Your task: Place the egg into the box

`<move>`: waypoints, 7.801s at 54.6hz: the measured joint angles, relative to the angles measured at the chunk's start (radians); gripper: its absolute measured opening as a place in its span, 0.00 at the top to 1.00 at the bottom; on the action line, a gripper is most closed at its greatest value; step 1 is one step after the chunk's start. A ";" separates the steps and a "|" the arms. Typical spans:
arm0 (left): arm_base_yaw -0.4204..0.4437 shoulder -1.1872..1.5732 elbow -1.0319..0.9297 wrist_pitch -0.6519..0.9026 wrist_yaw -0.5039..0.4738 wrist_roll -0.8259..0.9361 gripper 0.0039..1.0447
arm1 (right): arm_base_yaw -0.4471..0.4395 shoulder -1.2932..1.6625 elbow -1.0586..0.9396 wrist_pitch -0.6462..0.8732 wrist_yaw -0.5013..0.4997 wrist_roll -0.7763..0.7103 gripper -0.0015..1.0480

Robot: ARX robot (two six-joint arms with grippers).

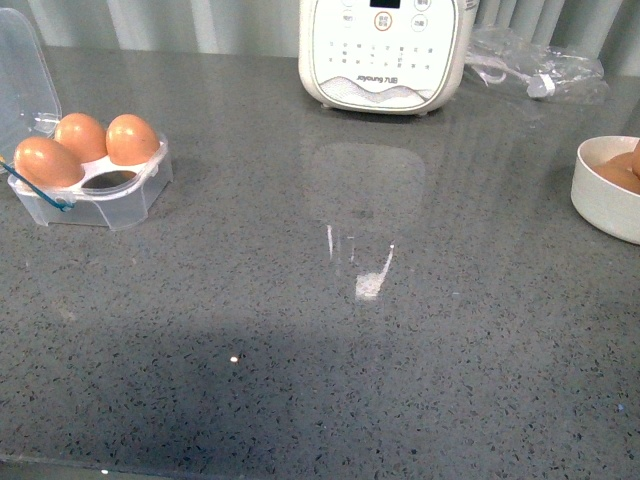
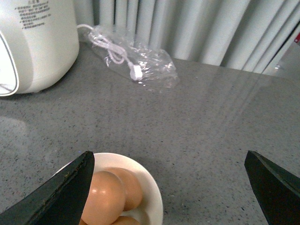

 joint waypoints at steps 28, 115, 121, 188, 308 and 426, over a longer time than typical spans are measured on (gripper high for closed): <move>0.000 0.000 0.000 0.000 0.000 0.000 0.06 | -0.012 0.172 0.077 -0.011 -0.198 0.100 0.07; 0.000 0.000 0.000 0.000 0.000 0.000 0.06 | 0.144 0.140 0.108 -0.042 -0.195 0.105 0.58; 0.000 0.000 0.000 0.000 0.000 0.000 0.06 | 0.252 0.158 0.168 -0.045 -0.208 0.105 0.58; 0.000 0.000 0.000 0.000 0.000 0.000 0.06 | 0.728 0.630 0.609 -0.018 -0.386 0.139 0.58; 0.000 0.000 0.000 0.000 0.000 0.000 0.06 | 0.373 0.013 0.010 0.056 -0.024 0.273 0.07; 0.000 -0.001 0.000 0.000 0.000 0.000 0.06 | 0.086 -1.214 -0.658 -0.357 0.021 0.180 0.97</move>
